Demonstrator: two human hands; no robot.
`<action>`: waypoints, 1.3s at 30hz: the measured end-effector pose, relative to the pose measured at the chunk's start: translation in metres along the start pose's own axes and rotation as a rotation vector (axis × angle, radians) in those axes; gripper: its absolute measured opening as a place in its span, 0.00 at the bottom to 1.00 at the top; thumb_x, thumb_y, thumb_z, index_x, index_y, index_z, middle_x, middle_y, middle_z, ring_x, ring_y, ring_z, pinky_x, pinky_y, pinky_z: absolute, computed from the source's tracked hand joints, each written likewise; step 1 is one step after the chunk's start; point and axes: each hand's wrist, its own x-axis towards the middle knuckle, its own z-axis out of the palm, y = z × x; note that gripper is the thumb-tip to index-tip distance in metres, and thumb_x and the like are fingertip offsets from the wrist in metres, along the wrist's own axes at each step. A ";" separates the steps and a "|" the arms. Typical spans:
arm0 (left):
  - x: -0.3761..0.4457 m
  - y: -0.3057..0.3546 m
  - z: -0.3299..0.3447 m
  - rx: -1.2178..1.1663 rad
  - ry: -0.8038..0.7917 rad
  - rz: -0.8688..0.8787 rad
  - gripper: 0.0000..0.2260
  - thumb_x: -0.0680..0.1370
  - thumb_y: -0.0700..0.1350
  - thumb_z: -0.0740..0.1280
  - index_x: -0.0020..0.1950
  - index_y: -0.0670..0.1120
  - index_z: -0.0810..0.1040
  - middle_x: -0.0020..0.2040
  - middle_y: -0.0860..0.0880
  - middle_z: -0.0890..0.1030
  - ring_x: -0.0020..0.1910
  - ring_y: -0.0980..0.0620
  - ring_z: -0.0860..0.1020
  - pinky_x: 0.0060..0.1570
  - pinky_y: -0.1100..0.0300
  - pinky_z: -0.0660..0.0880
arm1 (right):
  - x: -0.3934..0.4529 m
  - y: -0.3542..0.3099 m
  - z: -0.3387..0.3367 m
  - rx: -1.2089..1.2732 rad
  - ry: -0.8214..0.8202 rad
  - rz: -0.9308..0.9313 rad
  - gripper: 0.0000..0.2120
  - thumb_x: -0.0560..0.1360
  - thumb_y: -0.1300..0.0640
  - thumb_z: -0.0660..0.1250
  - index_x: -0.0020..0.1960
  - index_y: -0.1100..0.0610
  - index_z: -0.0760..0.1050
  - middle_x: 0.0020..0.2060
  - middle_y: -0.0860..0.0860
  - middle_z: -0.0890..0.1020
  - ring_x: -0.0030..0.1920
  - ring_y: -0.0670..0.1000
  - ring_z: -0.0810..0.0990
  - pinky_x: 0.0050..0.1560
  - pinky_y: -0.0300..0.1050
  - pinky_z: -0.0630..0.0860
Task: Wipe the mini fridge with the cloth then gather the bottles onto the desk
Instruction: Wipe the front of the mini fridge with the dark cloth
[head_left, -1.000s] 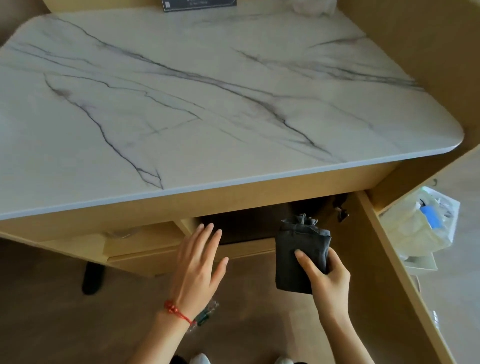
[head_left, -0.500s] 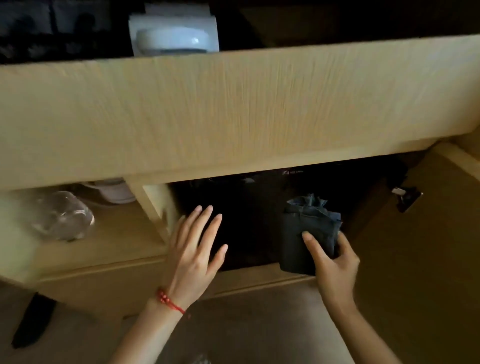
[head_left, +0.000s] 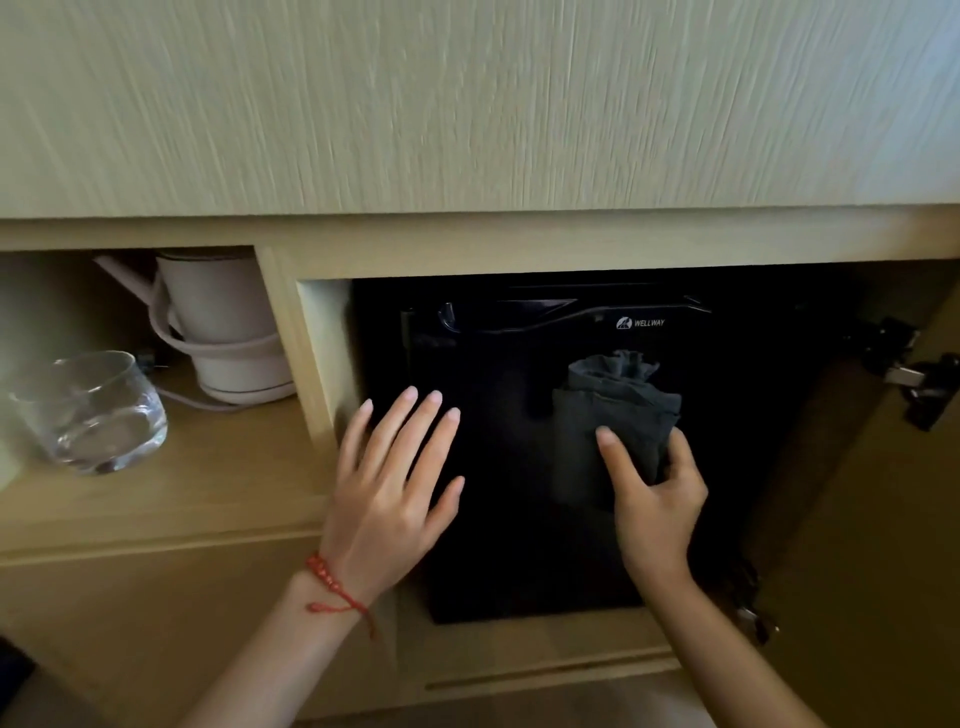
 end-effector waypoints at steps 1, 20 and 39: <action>-0.002 -0.003 0.002 0.024 0.007 -0.007 0.19 0.77 0.48 0.61 0.66 0.41 0.70 0.64 0.41 0.75 0.67 0.44 0.68 0.66 0.42 0.64 | 0.001 0.003 0.004 0.012 0.012 -0.009 0.11 0.70 0.64 0.70 0.44 0.48 0.75 0.37 0.40 0.82 0.42 0.38 0.80 0.42 0.29 0.75; -0.033 -0.010 0.033 0.174 0.182 -0.048 0.20 0.76 0.47 0.61 0.67 0.42 0.70 0.67 0.40 0.70 0.69 0.43 0.65 0.70 0.46 0.57 | 0.001 0.055 0.053 -0.197 0.264 -0.263 0.12 0.69 0.50 0.70 0.46 0.54 0.70 0.41 0.52 0.77 0.40 0.45 0.76 0.43 0.27 0.71; -0.031 -0.011 0.033 0.188 0.211 -0.164 0.24 0.75 0.46 0.62 0.70 0.39 0.64 0.70 0.39 0.65 0.71 0.40 0.61 0.72 0.47 0.53 | 0.004 0.067 0.039 -0.405 0.390 -0.353 0.21 0.71 0.49 0.66 0.49 0.69 0.72 0.42 0.64 0.79 0.44 0.60 0.78 0.45 0.39 0.69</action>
